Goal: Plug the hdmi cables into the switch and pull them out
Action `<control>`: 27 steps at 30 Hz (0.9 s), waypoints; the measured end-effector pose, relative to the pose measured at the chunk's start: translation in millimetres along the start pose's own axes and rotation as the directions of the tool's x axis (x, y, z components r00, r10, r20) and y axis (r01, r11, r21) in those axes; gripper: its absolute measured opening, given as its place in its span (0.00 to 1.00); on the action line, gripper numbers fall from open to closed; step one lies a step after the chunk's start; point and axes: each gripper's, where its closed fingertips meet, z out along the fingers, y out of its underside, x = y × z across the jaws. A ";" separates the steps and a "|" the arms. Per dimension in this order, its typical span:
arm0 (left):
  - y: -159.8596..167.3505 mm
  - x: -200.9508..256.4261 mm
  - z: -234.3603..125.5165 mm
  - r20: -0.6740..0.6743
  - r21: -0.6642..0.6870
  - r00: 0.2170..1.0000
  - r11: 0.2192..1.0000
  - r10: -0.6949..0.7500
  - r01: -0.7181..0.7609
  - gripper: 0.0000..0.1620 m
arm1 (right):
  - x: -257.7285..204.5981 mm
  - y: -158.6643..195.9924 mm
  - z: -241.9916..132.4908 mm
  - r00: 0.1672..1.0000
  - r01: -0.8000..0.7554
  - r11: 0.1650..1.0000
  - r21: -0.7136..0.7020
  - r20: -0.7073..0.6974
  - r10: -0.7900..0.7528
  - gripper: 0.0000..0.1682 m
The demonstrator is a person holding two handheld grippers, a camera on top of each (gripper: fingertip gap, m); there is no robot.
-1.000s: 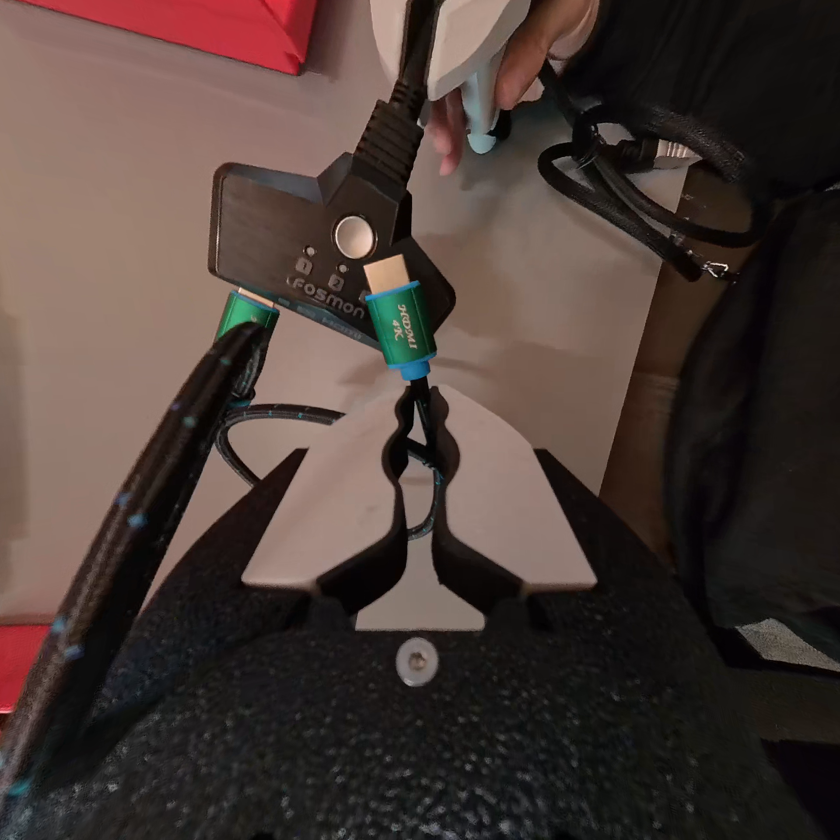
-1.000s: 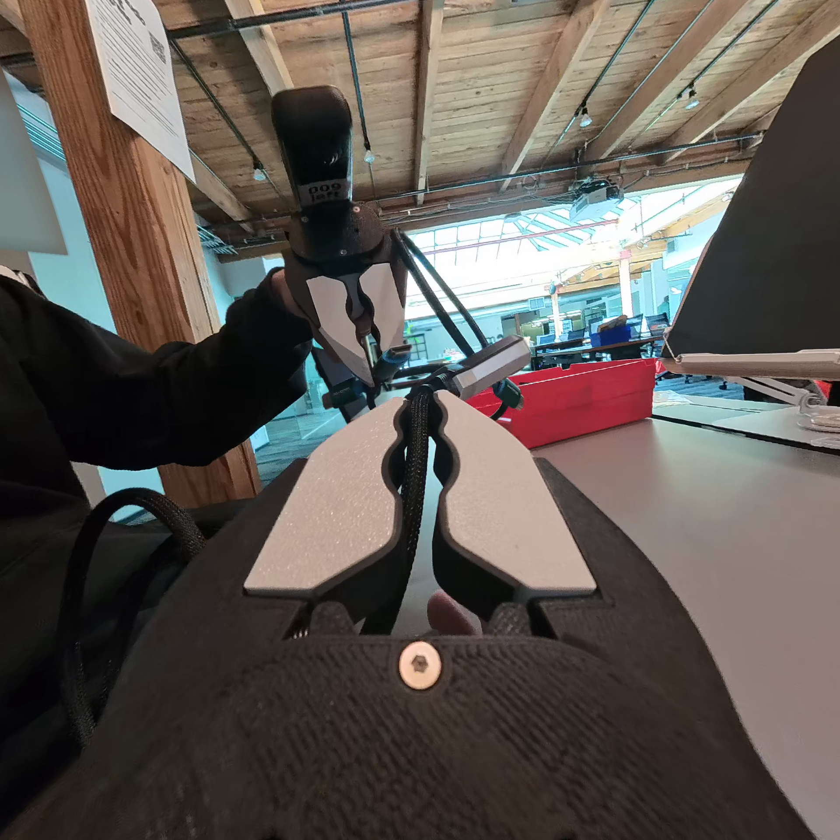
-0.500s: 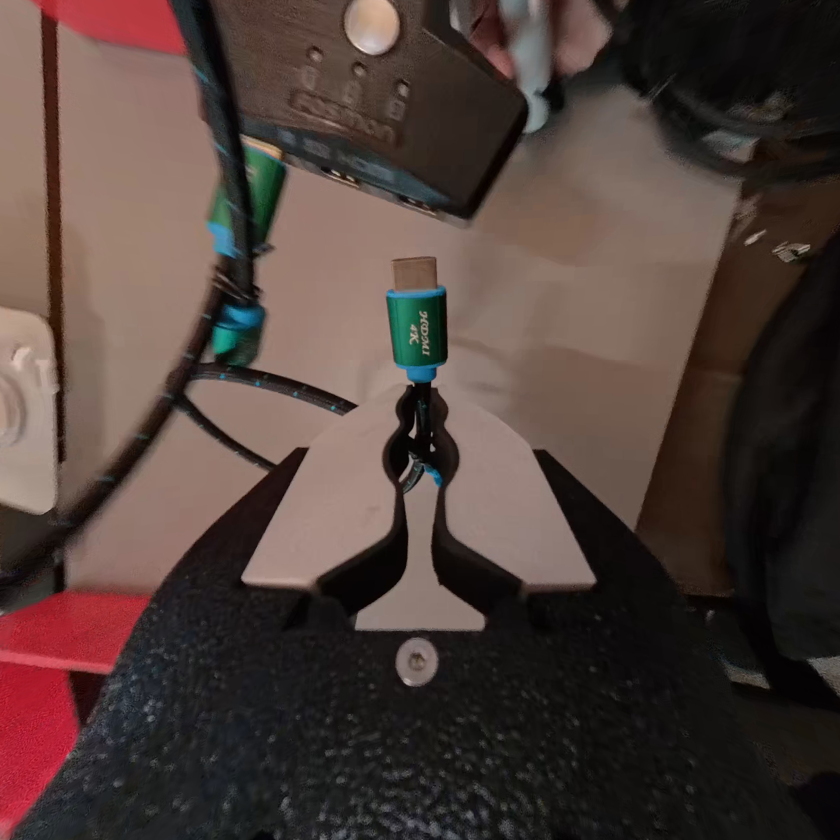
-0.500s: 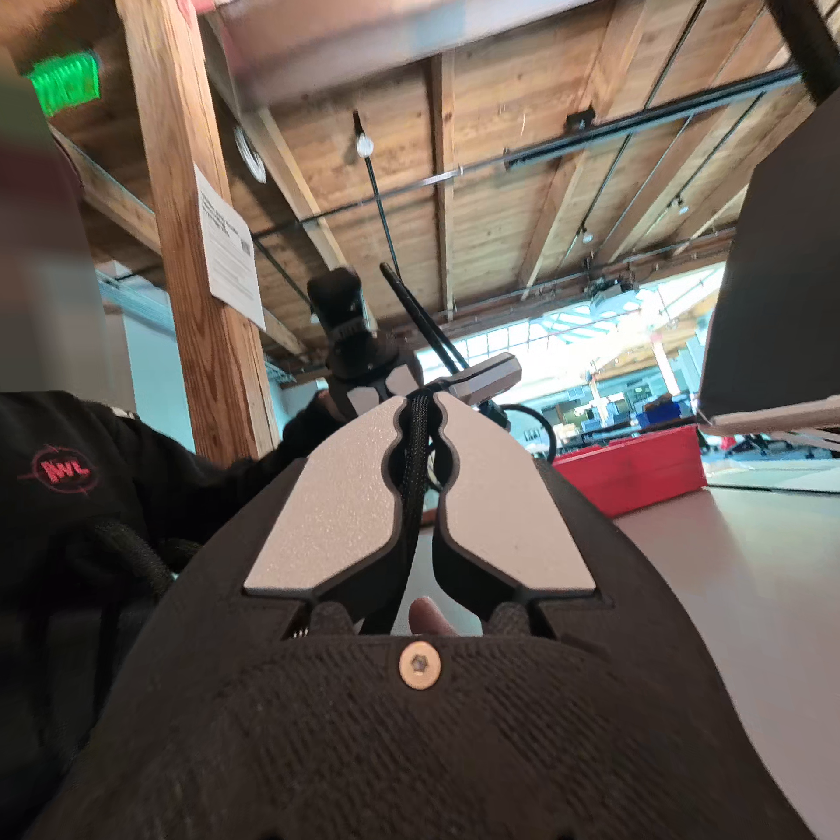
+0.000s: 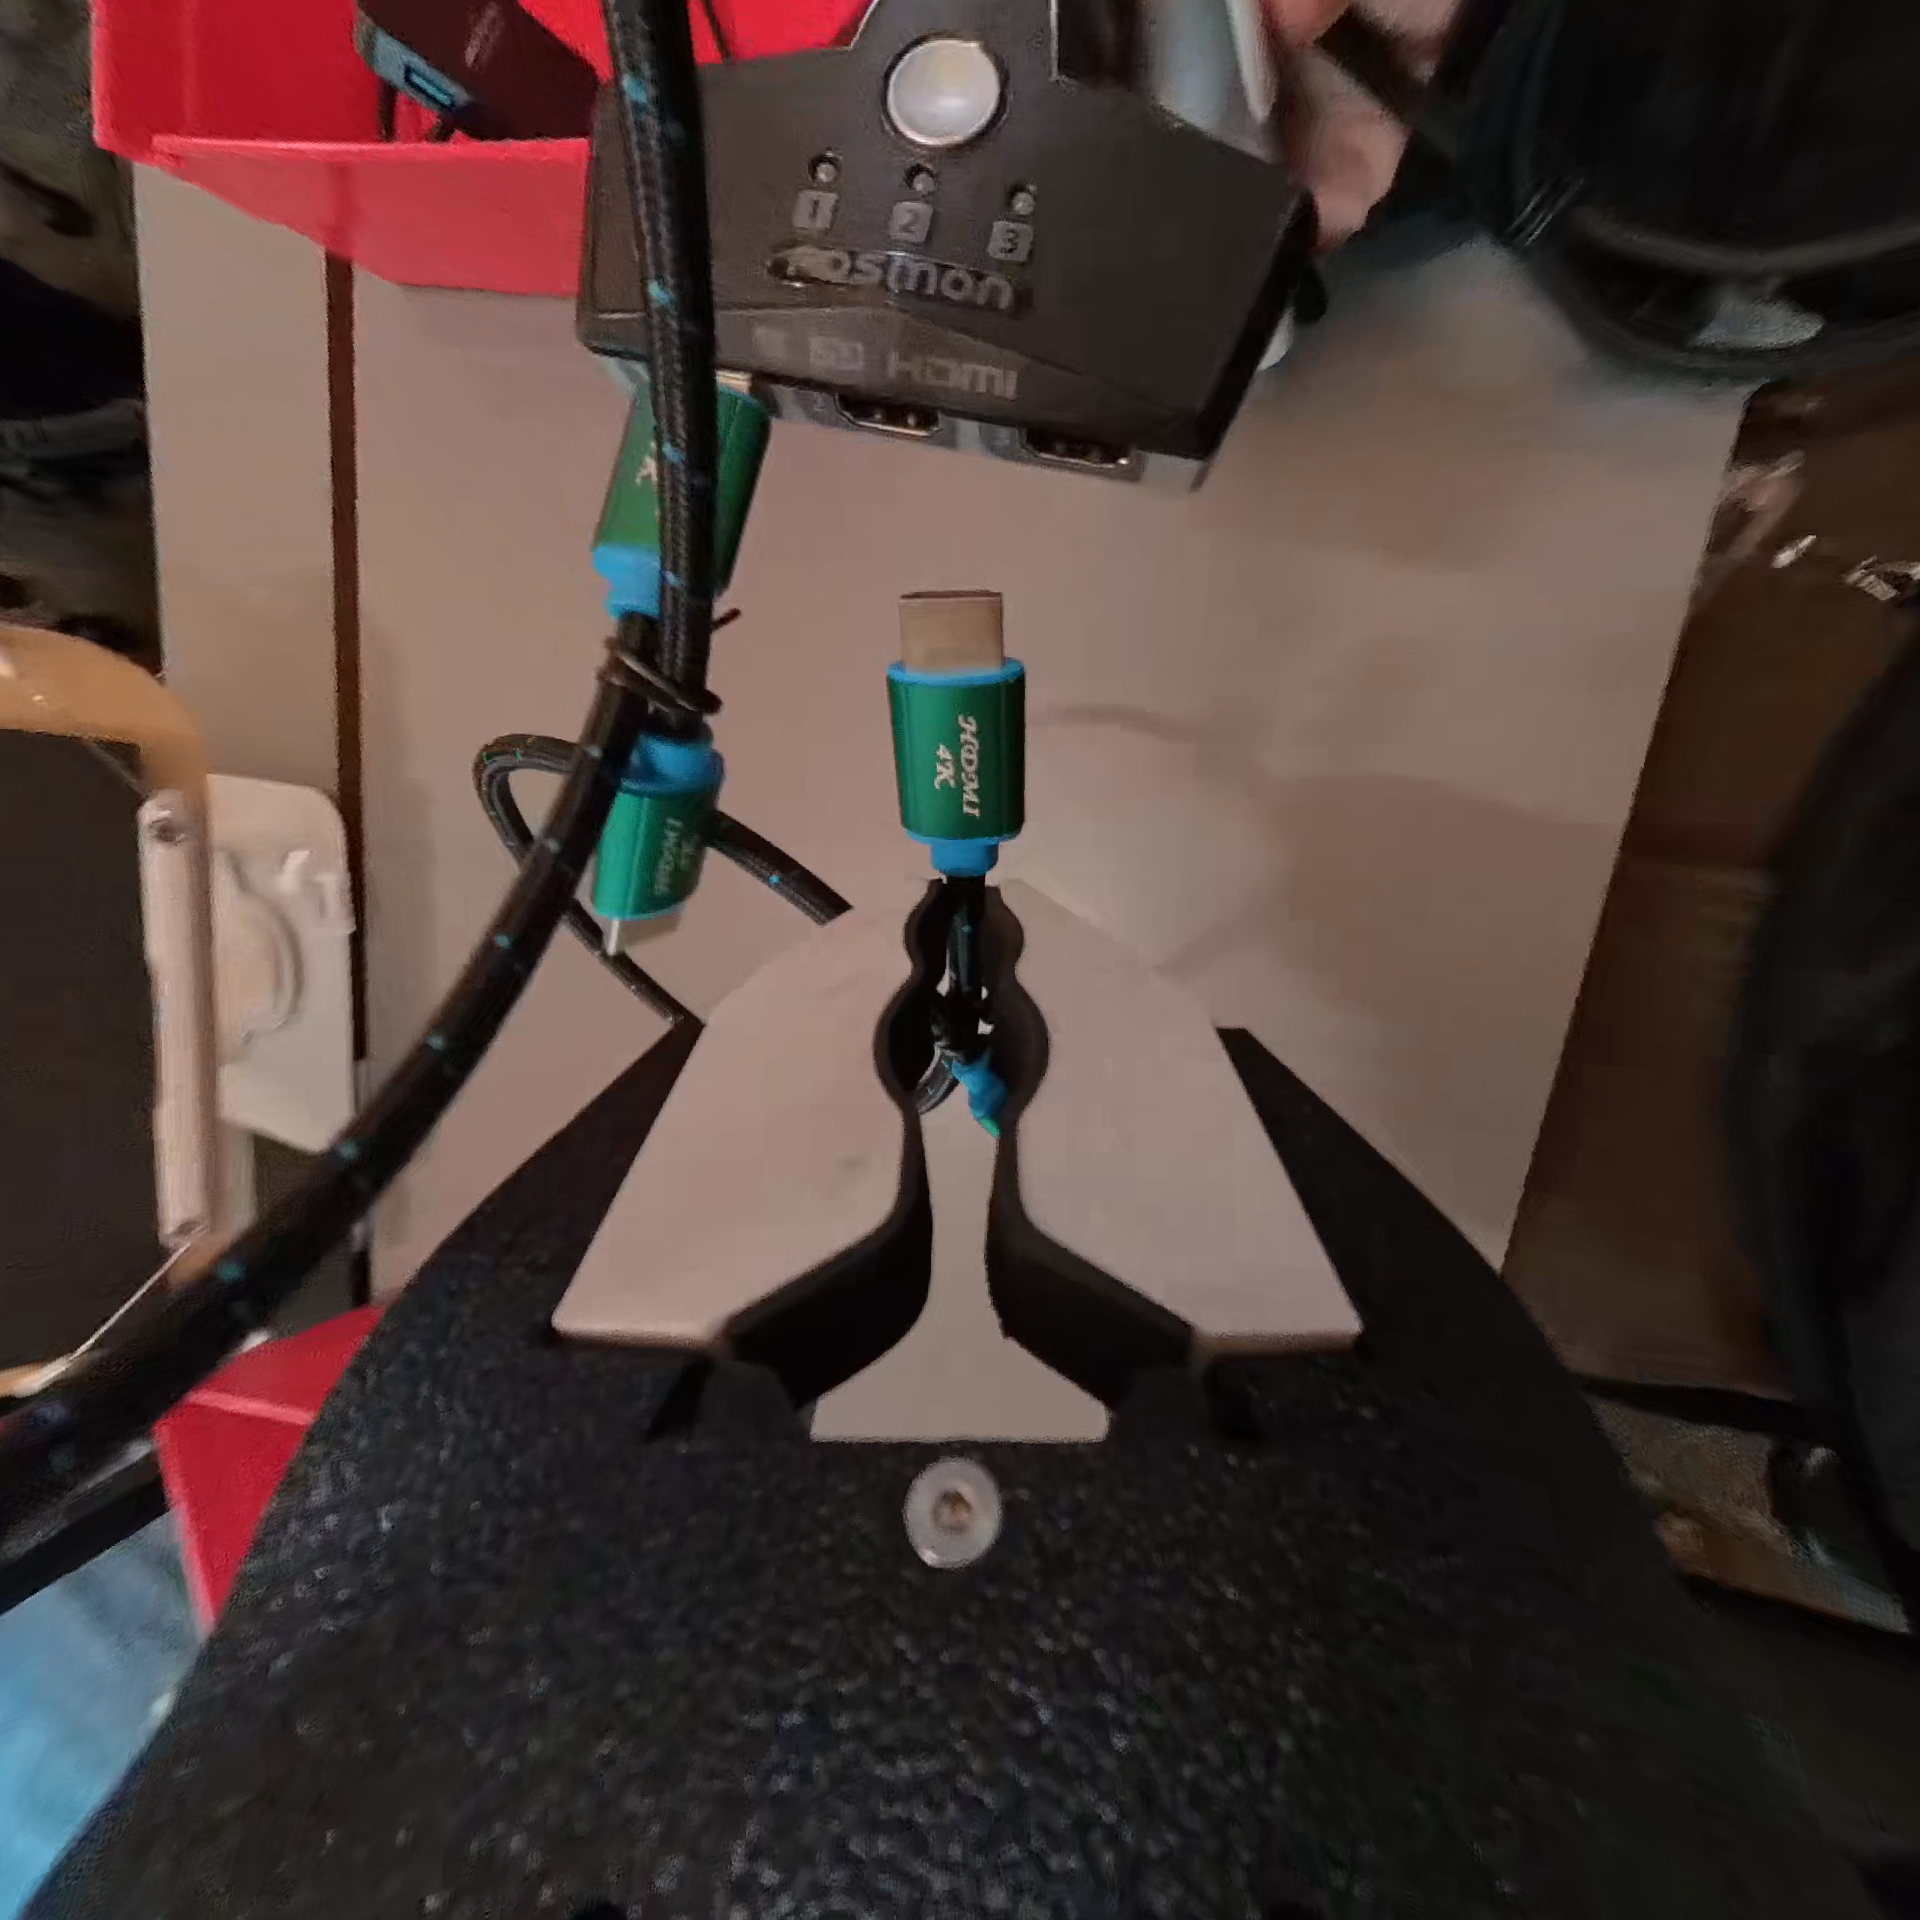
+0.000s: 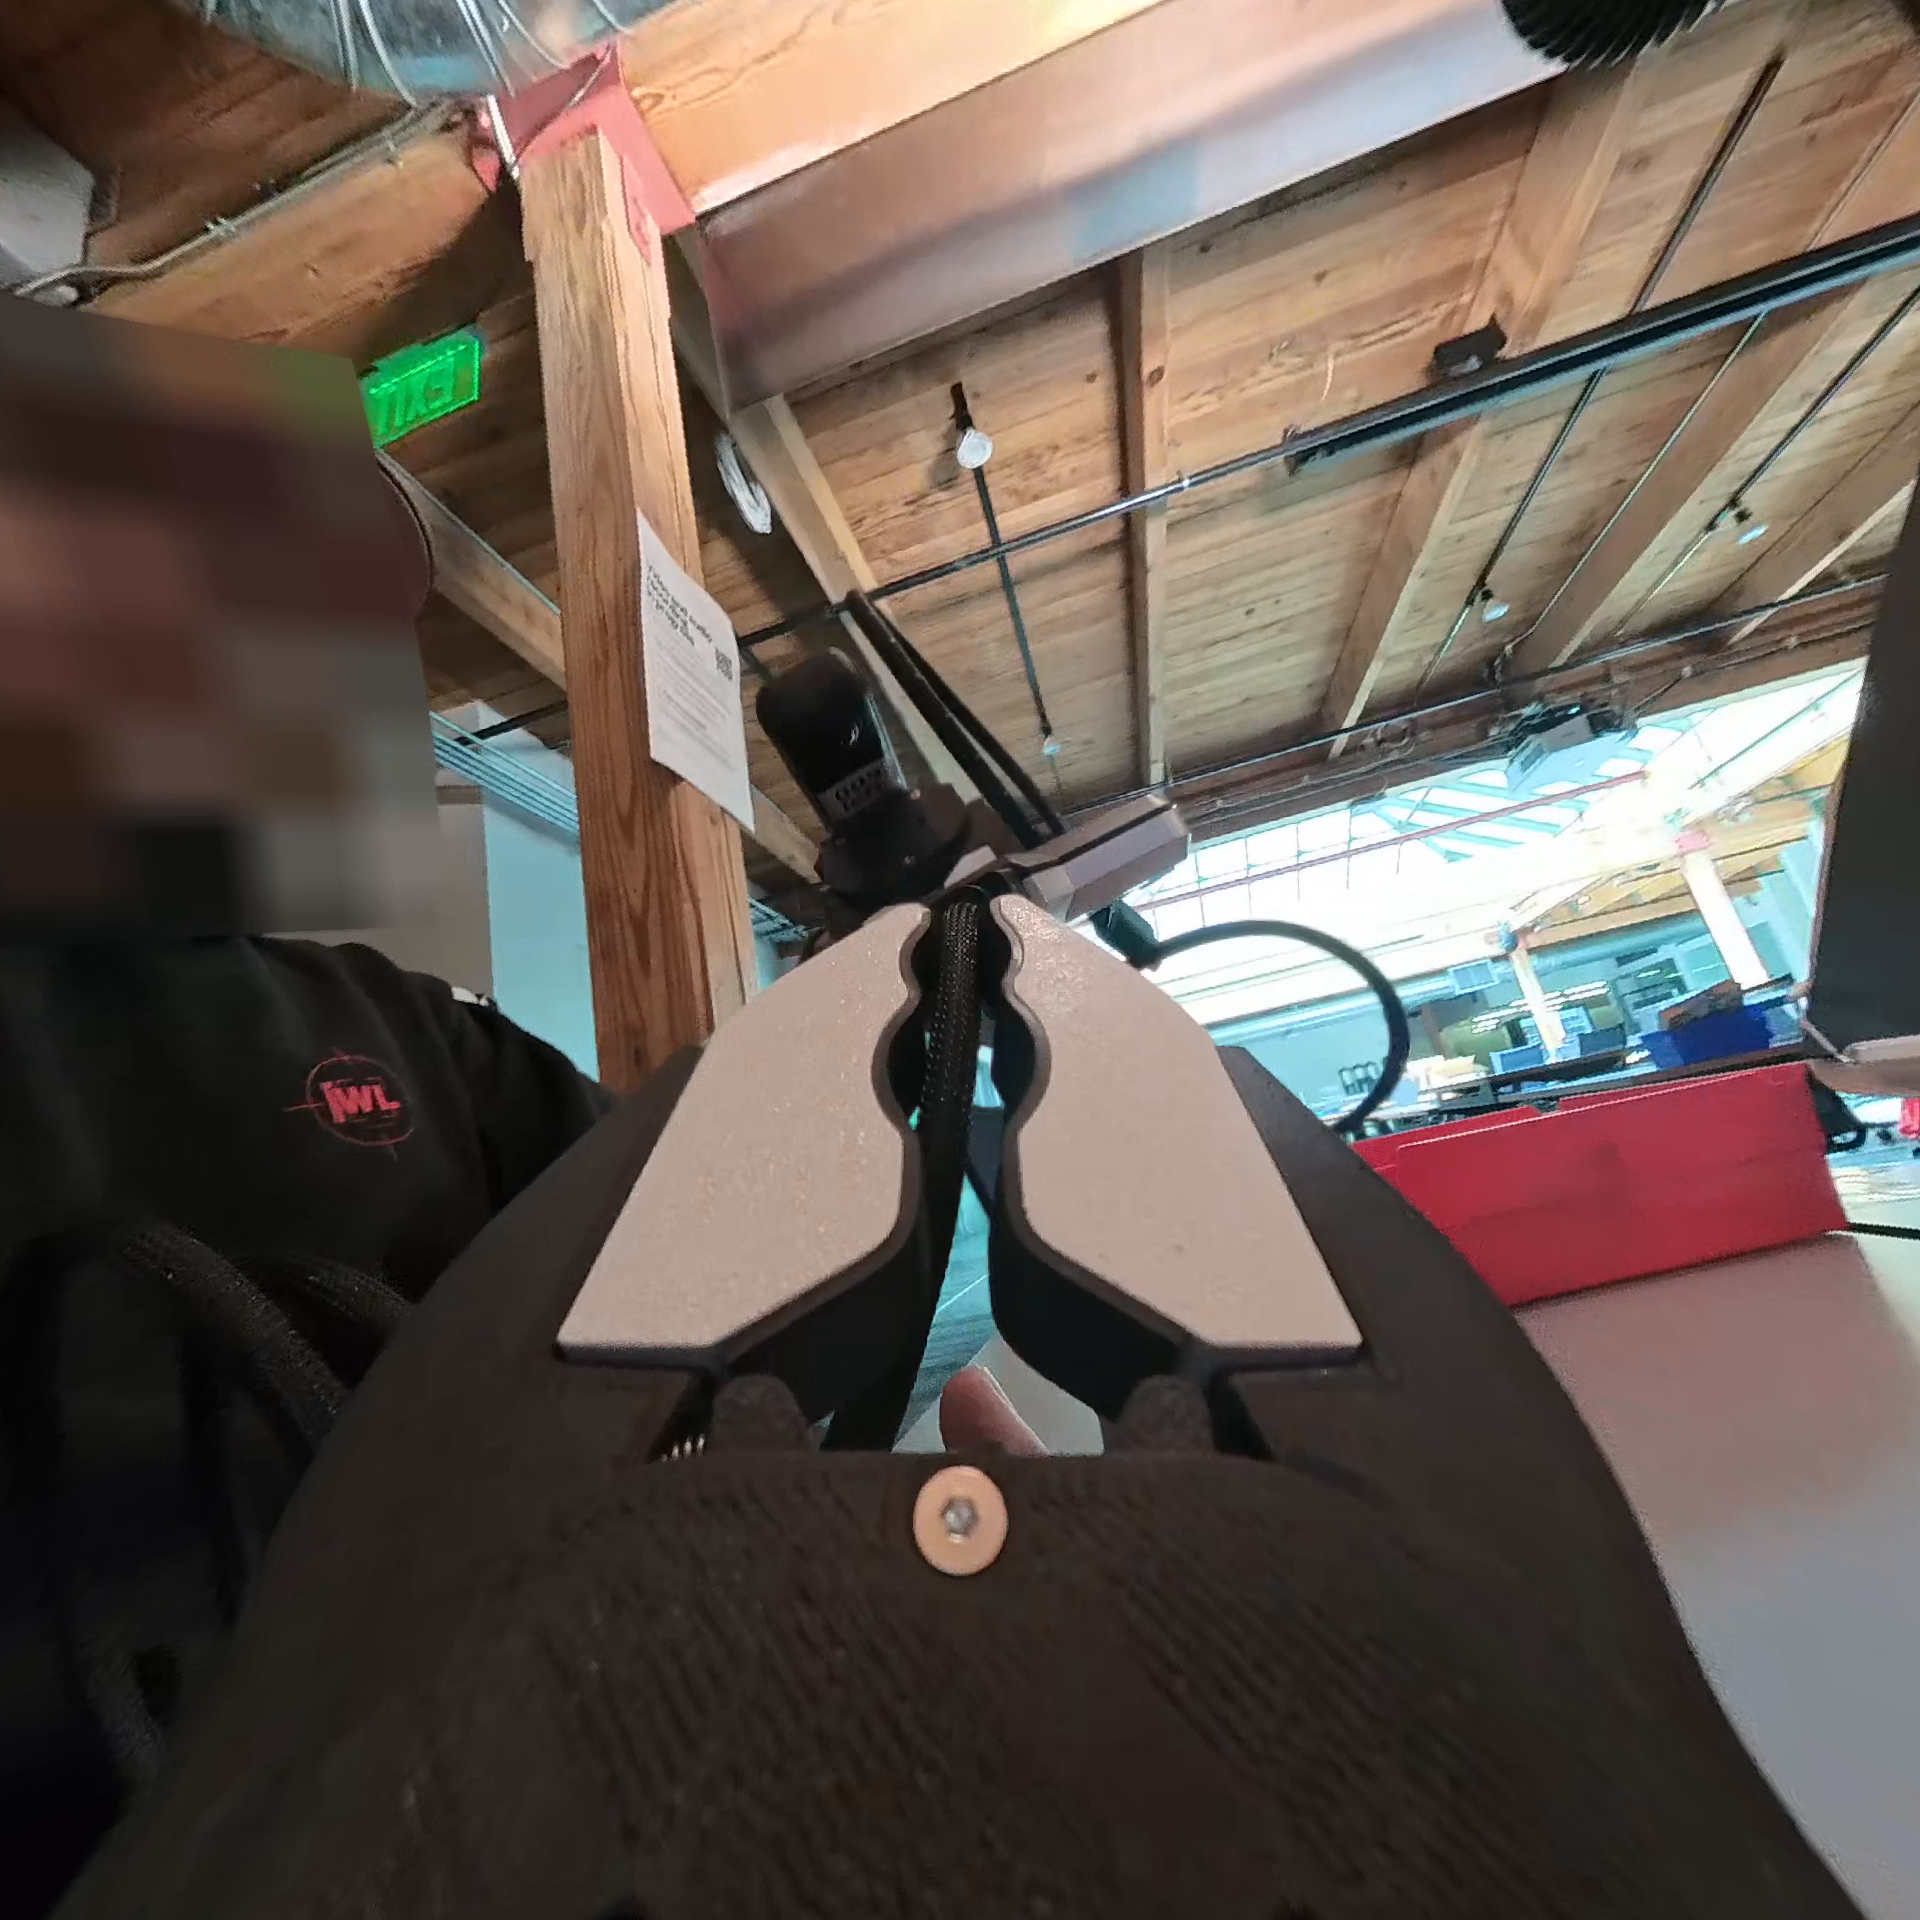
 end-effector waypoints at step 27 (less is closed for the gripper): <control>17.2 -13.8 6.0 0.078 -0.374 0.965 0.905 0.248 -0.202 0.03 | 2.7 29.8 7.9 1.000 -0.001 0.986 -0.170 -0.015 -0.002 0.05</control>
